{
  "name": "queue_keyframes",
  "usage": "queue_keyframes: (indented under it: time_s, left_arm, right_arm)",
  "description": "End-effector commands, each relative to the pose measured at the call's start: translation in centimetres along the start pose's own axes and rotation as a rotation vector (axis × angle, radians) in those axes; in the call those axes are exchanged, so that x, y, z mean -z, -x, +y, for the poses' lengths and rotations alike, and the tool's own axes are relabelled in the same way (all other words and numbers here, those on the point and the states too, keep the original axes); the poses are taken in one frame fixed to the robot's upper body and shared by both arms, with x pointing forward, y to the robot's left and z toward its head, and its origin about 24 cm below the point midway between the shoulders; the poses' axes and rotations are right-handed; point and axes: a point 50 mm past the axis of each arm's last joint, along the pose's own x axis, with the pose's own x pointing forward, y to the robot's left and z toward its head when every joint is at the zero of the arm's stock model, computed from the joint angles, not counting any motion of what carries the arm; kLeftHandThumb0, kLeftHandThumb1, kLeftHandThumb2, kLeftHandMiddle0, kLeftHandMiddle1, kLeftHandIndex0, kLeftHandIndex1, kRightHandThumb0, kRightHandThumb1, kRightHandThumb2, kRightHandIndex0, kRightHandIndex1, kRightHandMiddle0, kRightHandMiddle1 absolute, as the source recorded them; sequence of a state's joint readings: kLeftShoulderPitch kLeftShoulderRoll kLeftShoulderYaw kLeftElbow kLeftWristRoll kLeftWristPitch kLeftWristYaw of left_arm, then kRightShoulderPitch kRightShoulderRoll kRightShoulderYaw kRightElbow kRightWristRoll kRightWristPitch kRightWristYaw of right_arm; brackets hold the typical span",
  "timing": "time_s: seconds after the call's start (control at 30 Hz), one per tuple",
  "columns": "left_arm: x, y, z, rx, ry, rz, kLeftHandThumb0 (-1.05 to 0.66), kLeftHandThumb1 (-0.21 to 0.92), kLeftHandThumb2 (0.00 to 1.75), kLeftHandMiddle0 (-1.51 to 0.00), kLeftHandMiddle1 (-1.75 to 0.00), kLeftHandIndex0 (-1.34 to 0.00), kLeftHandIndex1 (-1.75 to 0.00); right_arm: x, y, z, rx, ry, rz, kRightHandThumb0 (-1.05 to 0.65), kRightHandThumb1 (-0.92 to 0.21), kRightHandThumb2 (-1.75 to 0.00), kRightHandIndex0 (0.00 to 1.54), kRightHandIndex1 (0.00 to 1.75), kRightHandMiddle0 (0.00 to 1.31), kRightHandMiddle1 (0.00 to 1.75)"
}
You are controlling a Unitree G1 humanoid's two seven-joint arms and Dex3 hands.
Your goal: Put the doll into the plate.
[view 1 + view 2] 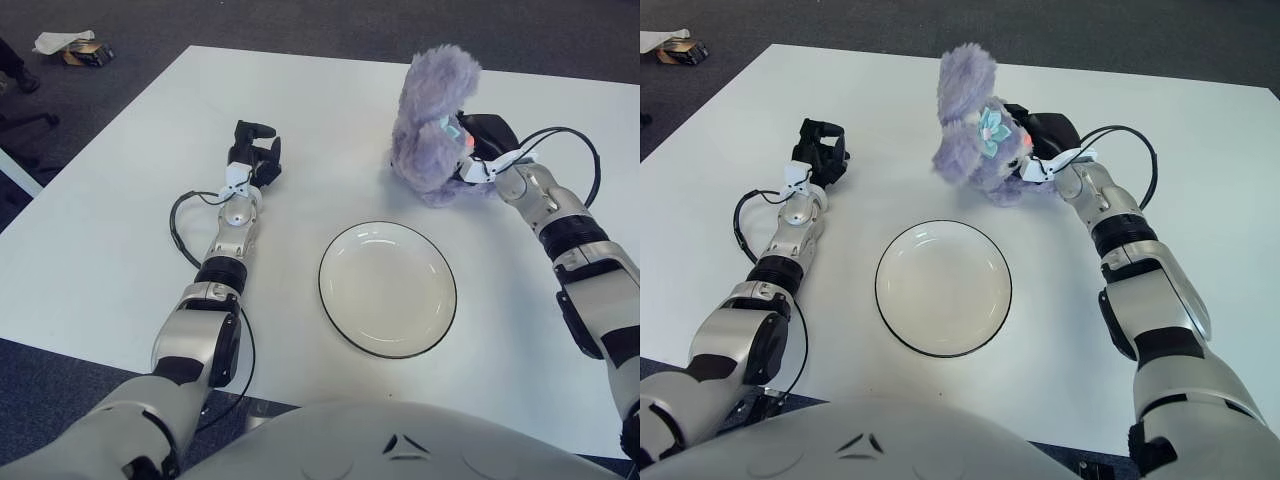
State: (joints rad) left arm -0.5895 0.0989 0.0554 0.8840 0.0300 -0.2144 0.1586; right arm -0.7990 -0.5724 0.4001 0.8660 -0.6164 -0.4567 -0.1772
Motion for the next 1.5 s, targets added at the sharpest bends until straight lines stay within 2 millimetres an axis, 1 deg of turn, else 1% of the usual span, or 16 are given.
queue_keyframes:
  time_s: [0.0, 0.07, 0.2, 0.27, 0.43, 0.47, 0.5, 0.57, 0.63, 0.7, 0.9, 1.2, 1.47]
  left_arm:
    - [3.1, 1.4, -0.3, 0.035, -0.038, 0.117, -0.35, 0.92, 0.52, -0.31, -1.75, -0.19, -1.75]
    - [3.1, 1.4, -0.4, 0.051, -0.06, 0.114, -0.35, 0.92, 0.52, -0.3, -1.75, -0.19, -1.75]
    - [3.1, 1.4, -0.6, 0.081, -0.105, 0.105, -0.35, 0.92, 0.52, -0.31, -1.75, -0.2, -1.75]
    - [3.1, 1.4, -0.7, 0.101, -0.142, 0.091, -0.35, 0.92, 0.52, -0.32, -1.75, -0.2, -1.75]
    - [2.9, 1.6, -1.4, 0.129, -0.2, 0.048, -0.36, 0.85, 0.61, -0.38, -1.75, -0.23, -1.75]
    - [2.8, 1.6, -1.5, 0.132, -0.205, 0.04, -0.29, 0.82, 0.66, -0.4, -1.72, -0.22, -1.75]
    - [2.7, 1.6, -1.6, 0.141, -0.217, 0.026, -0.19, 0.75, 0.74, -0.42, -1.68, -0.2, -1.75]
    - [2.5, 1.6, -1.7, 0.155, -0.231, 0.008, -0.1, 0.69, 0.84, -0.44, -1.66, -0.19, -1.75]
    - [2.4, 1.6, -1.9, 0.167, -0.236, -0.005, -0.04, 0.64, 0.91, -0.44, -1.67, -0.18, -1.75]
    - [2.4, 1.6, -2.0, 0.179, -0.242, -0.012, -0.03, 0.62, 0.94, -0.45, -1.67, -0.18, -1.75]
    - [2.3, 1.5, -2.4, 0.193, -0.252, -0.028, -0.01, 0.6, 0.98, -0.44, -1.7, -0.17, -1.75]
    - [2.1, 1.5, -2.8, 0.215, -0.287, -0.045, -0.01, 0.64, 0.93, -0.42, -1.7, -0.14, -1.75]
    - [2.2, 1.5, -3.1, 0.22, -0.317, -0.041, -0.01, 0.65, 0.87, -0.44, -1.59, -0.19, -1.75]
  right_arm:
    - [0.1, 0.2, -1.1, -0.001, 0.0, -0.012, 0.0, -0.02, -1.64, 0.84, 1.69, 0.62, 1.75]
    - [-0.1, 0.2, -1.6, -0.022, -0.005, -0.027, 0.0, 0.01, -1.67, 0.86, 1.68, 0.64, 1.75]
    - [-0.8, 0.0, -3.2, -0.058, -0.018, -0.061, 0.0, 0.06, -1.71, 0.91, 1.66, 0.67, 1.75]
    - [-0.9, 0.1, -3.7, -0.097, -0.056, -0.06, 0.0, 0.07, -1.73, 0.92, 1.66, 0.68, 1.75]
    - [-1.4, 0.6, -4.6, -0.163, -0.14, -0.049, 0.0, 0.08, -1.74, 0.94, 1.66, 0.69, 1.75]
    - [-1.5, 0.7, -4.8, -0.171, -0.148, -0.049, 0.0, 0.08, -1.74, 0.94, 1.65, 0.69, 1.75]
    - [-1.7, 0.8, -5.0, -0.182, -0.165, -0.048, 0.0, 0.09, -1.74, 0.94, 1.65, 0.69, 1.75]
    - [-1.9, 0.9, -5.3, -0.198, -0.188, -0.045, 0.0, 0.09, -1.74, 0.94, 1.65, 0.69, 1.75]
    - [-2.2, 1.0, -5.6, -0.211, -0.2, -0.046, 0.0, 0.09, -1.74, 0.94, 1.65, 0.68, 1.75]
    - [-2.6, 1.0, -6.1, -0.216, -0.201, -0.055, 0.0, 0.09, -1.74, 0.95, 1.65, 0.68, 1.75]
    - [-3.0, 1.0, -6.7, -0.219, -0.209, -0.059, 0.0, 0.09, -1.74, 0.96, 1.63, 0.69, 1.75]
    - [-3.0, 0.9, -7.3, -0.215, -0.229, -0.078, 0.0, 0.09, -1.74, 0.95, 1.64, 0.68, 1.75]
    - [-3.2, 0.9, -7.9, -0.21, -0.205, -0.093, 0.0, 0.09, -1.75, 0.95, 1.64, 0.69, 1.75]
